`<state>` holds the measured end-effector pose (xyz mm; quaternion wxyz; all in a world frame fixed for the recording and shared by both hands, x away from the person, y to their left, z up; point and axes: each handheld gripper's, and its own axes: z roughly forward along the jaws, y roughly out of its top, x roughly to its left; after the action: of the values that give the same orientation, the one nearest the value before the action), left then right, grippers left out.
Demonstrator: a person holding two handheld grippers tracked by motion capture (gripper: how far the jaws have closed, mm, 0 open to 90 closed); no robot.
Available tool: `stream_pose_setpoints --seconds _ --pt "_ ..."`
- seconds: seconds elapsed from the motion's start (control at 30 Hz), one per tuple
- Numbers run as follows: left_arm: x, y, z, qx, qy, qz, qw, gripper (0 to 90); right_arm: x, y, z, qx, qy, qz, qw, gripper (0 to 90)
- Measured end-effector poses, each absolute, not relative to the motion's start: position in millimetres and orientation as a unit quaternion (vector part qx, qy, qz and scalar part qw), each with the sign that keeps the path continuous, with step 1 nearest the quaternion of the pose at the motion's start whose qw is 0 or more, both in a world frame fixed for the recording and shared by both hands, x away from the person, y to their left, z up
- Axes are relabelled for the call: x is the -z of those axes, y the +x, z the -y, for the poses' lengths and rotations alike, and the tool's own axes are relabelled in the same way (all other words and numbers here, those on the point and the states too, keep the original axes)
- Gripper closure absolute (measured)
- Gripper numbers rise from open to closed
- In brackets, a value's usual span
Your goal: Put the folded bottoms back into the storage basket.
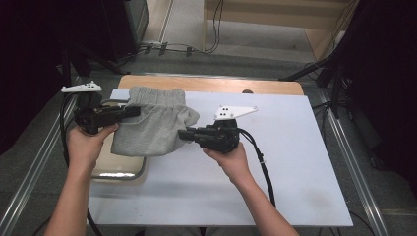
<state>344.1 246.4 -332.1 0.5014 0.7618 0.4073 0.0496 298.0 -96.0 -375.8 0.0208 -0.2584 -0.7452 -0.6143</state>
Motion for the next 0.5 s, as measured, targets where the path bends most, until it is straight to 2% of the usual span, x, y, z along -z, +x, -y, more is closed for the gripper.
stream_pose_setpoints --seconds 0.5 --pt "329.4 339.8 -268.2 -0.058 0.757 -0.417 0.500 76.6 372.8 301.8 72.9 0.614 -0.245 0.750 0.026 82.4"
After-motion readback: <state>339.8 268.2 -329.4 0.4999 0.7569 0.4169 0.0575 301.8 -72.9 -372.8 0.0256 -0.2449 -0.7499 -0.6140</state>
